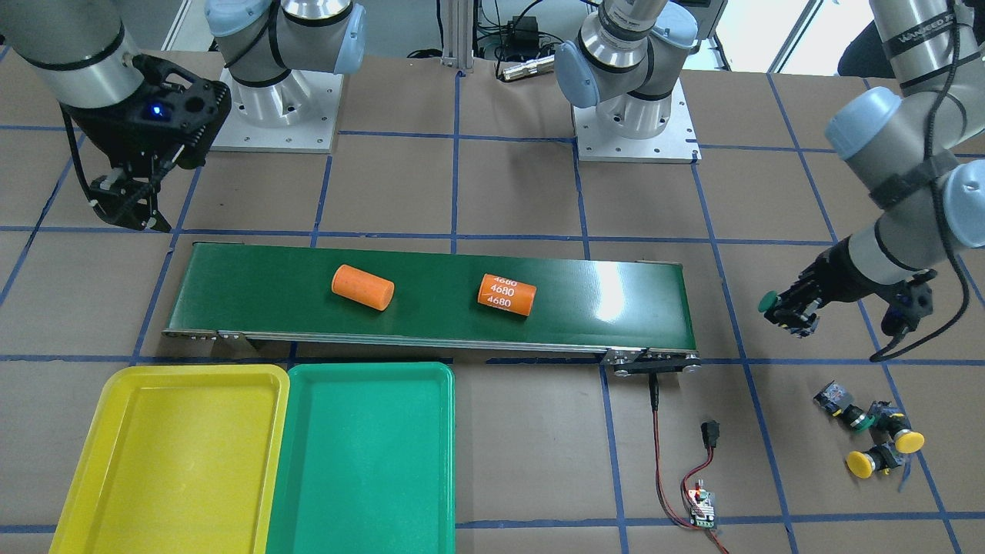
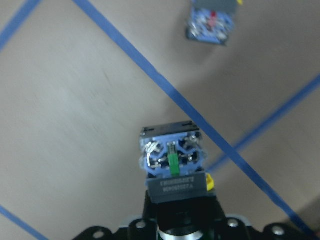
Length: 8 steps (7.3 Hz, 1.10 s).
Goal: Sort buttons by color to trays
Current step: 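Place the green button on the belt while the right gripper settles at the belt end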
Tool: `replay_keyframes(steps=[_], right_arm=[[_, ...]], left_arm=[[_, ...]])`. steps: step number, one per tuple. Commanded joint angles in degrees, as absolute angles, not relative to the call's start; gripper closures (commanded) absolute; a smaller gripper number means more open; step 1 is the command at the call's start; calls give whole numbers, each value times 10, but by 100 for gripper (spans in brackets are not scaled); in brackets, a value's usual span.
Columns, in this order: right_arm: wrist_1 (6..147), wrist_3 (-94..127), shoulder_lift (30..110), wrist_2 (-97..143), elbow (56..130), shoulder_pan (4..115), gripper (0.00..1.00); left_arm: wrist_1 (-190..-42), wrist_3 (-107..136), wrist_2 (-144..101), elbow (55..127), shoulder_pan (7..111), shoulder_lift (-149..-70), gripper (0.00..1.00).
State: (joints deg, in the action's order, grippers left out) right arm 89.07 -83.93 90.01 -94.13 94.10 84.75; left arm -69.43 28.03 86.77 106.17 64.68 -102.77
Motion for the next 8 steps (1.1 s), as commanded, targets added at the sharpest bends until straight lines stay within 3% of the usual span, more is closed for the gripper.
replay_keyframes(steps=[1, 3, 6, 7, 8], right_arm=[[907, -840, 854, -934, 961, 850, 0], [939, -842, 845, -911, 1005, 895, 0], [1118, -898, 884, -914, 1139, 912, 0], [1196, -913, 890, -916, 1183, 906, 0], [1217, -915, 890, -911, 1201, 890, 0]], left_arm=[[-691, 515, 852, 1084, 762, -1005, 100], [-649, 647, 853, 1086, 859, -1022, 100], [-665, 652, 856, 1092, 859, -1020, 100], [-678, 639, 862, 1092, 853, -1026, 88], [-675, 633, 863, 1092, 846, -1038, 71]])
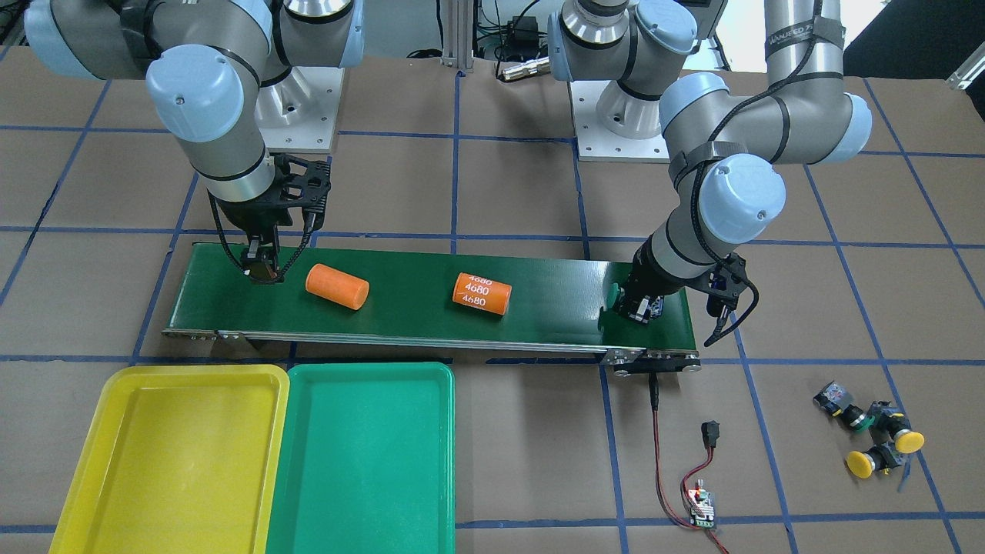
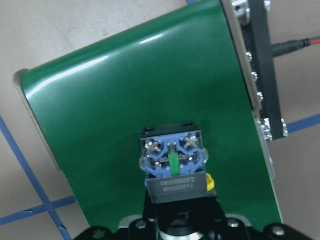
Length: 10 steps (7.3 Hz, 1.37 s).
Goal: Sort buttons by color to trays
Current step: 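Place the green button on the belt while the right gripper settles at the belt end, then return the left gripper to the pile and grasp another green button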
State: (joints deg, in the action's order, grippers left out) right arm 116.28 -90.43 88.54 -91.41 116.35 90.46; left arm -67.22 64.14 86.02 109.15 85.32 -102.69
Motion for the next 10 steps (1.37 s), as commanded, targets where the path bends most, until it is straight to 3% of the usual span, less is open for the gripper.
replay_keyframes(steps=[1, 2, 6, 10], right_arm=[[1218, -926, 890, -910, 1204, 868, 0], [1213, -940, 889, -910, 1205, 855, 0], [1216, -940, 886, -908, 1201, 855, 0], [1221, -940, 878, -898, 1203, 856, 0]], left_arm=[[-673, 634, 863, 1092, 846, -1048, 19], [-673, 634, 861, 1091, 846, -1050, 0], [-754, 454, 888, 1036, 760, -1015, 0], [-741, 110, 888, 992, 602, -1069, 0]])
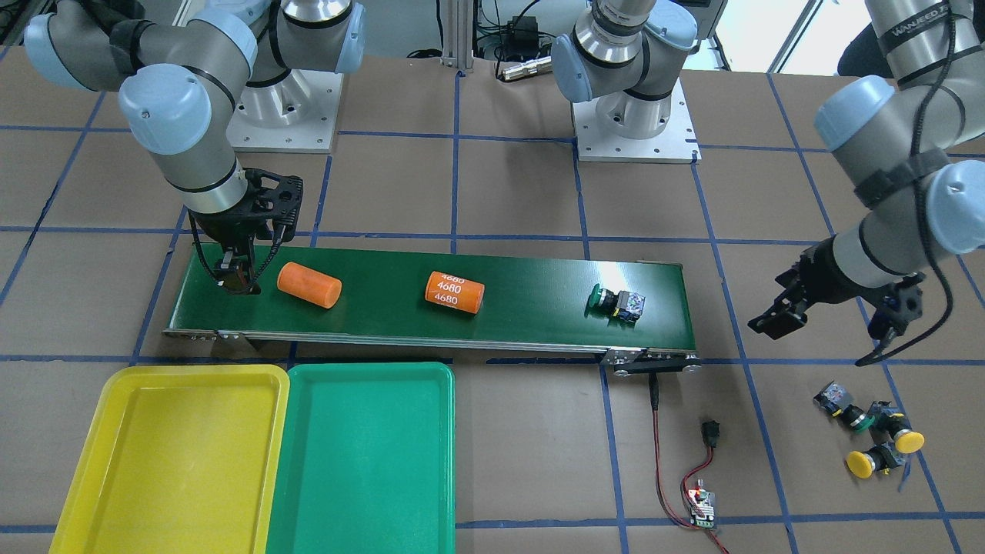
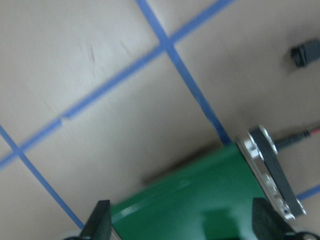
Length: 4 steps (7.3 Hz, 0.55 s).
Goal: Sort buttons by color to trays
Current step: 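Return the left gripper to the pile and grasp another green button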
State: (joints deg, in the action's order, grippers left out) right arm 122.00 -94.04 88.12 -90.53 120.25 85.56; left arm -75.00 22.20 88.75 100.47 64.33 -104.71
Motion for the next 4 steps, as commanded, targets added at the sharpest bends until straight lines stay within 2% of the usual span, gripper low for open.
replay_keyframes(steps=[1, 4], right_arm=[[1221, -940, 878, -883, 1202, 856, 0], [1221, -940, 878, -884, 1204, 856, 0]], left_arm=[[-696, 33, 889, 991, 581, -1092, 0], [-585, -118, 888, 977, 530, -1170, 0]])
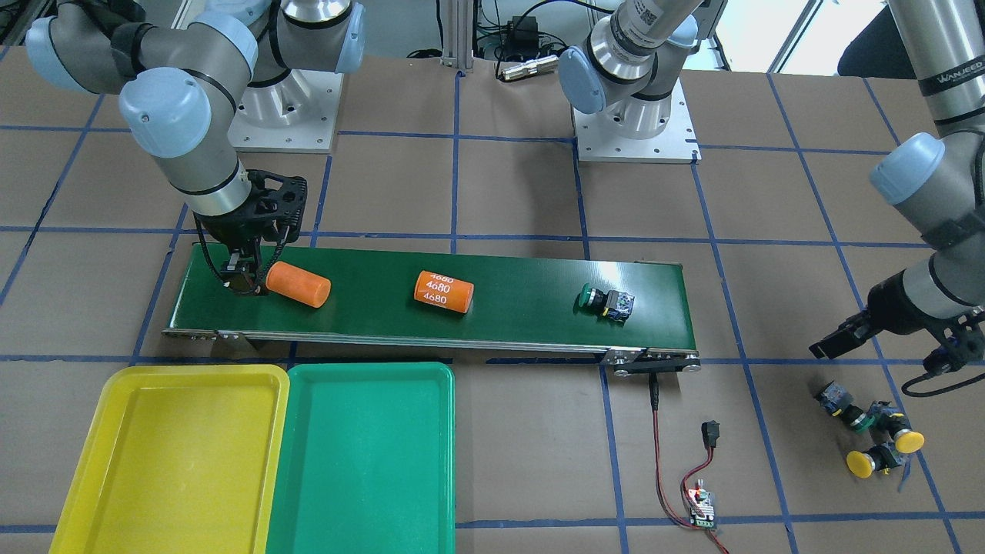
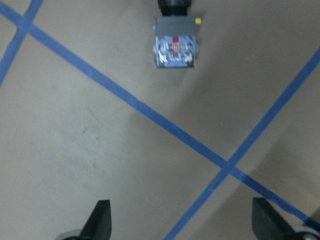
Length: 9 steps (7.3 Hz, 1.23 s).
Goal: Sort buttons by color to trays
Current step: 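Return the left gripper to the pile and grasp another green button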
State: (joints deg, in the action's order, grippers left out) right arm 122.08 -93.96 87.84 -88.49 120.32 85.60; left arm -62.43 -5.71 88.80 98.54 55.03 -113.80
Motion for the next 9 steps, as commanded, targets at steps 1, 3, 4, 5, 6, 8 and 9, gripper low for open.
replay_keyframes(steps=[1, 3, 4, 5, 6, 8, 9], right_arm=[[1221, -940, 878, -884, 1204, 856, 0], [1221, -940, 878, -884, 1204, 856, 0], [1221, -939, 878, -884, 1204, 856, 0], [1221, -939, 878, -884, 1203, 856, 0], [1222, -939, 878, -884, 1203, 856, 0], [1221, -939, 878, -884, 1204, 856, 0], [1221, -938, 878, -884, 1204, 856, 0]], left_arm=[[-584, -166, 887, 967, 529, -1184, 0], [-584, -191, 884, 947, 535, -1193, 0], [-598, -138, 881, 931, 546, -1194, 0], [-600, -25, 882, 928, 561, -1197, 0], [-587, 28, 882, 927, 564, -1215, 0], [-551, 70, 880, 936, 569, -1239, 0], [-550, 71, 880, 930, 569, -1244, 0]])
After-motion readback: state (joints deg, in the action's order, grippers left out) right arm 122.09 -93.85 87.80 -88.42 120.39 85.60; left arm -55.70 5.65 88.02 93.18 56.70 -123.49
